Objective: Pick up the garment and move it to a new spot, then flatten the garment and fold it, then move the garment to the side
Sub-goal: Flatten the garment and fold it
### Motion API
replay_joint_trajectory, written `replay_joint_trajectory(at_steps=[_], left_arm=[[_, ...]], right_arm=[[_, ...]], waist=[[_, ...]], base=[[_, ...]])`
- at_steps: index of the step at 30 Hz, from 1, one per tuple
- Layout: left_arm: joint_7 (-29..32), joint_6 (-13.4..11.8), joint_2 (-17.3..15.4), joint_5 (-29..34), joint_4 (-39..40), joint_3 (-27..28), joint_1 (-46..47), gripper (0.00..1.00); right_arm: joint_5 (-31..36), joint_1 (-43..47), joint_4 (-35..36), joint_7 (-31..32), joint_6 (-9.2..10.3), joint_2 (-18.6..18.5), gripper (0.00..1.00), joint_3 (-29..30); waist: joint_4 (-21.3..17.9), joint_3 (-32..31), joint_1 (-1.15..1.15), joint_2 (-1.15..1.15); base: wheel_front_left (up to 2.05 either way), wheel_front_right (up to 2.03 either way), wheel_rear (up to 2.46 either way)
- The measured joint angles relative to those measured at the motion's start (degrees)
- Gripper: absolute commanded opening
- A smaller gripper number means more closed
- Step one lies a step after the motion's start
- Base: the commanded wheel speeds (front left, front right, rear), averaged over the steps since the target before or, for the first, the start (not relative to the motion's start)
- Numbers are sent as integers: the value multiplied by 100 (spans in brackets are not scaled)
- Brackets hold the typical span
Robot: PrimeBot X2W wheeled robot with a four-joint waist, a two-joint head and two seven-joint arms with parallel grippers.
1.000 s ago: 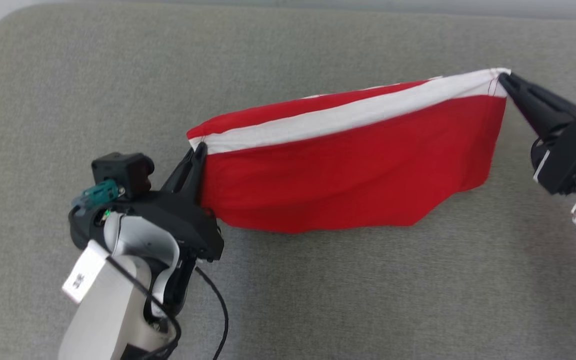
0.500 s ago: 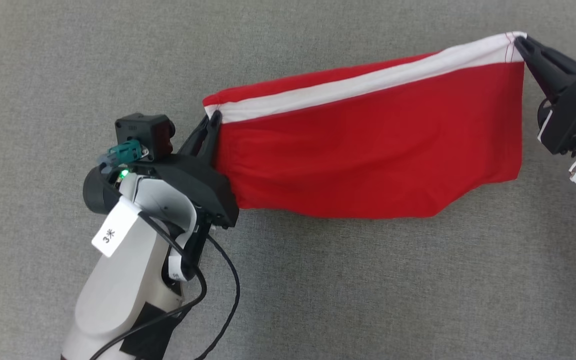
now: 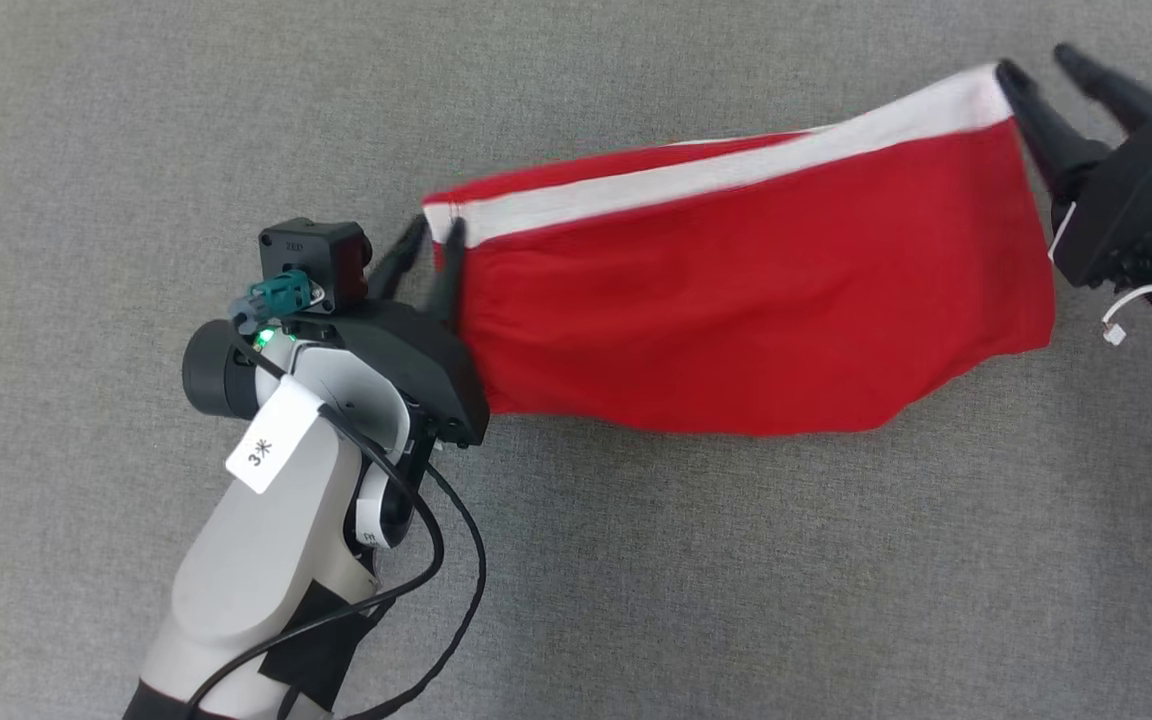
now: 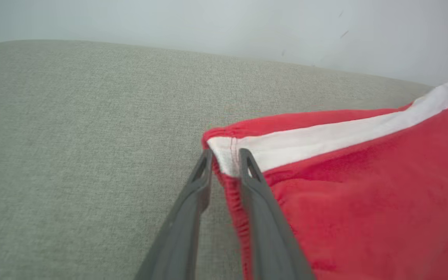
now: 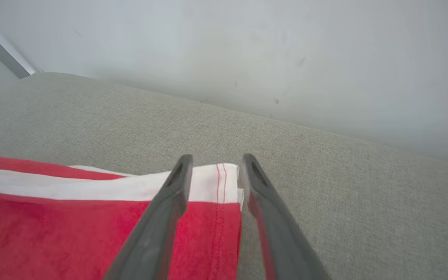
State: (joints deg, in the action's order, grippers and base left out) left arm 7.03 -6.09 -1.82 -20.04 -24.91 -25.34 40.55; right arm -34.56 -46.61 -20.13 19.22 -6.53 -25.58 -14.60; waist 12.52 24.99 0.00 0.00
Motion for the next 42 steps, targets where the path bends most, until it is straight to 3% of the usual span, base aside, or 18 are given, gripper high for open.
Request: replay_joint_trajectory(at_steps=[21,26,34,42], left_arm=[[-1202,-44,-33,224,-424,-96,188,100],[-1319,-45,-104,237,-650,-112,-289,100],[-1310,-23,-143,227,-720,-336,-1087,100],[-1245,227,-208,202,-711,-561,-1363,100]], right_arm=[[446,-15,-555,-1482,24,200,100,-107],[490,583,-770,-1729,197,280,100,-118],[472,1554,-801,-1773,207,308,100,-196],[434,1834,-751,-1777,257,301,100,-204]], waist=[[-51,-499,0,0],[-126,-832,-1,0],[-246,-1249,-1,-1],[-312,-1293,-1,-2]], base=[[0,0,0],[0,0,0],[0,0,0],[0,0,0]])
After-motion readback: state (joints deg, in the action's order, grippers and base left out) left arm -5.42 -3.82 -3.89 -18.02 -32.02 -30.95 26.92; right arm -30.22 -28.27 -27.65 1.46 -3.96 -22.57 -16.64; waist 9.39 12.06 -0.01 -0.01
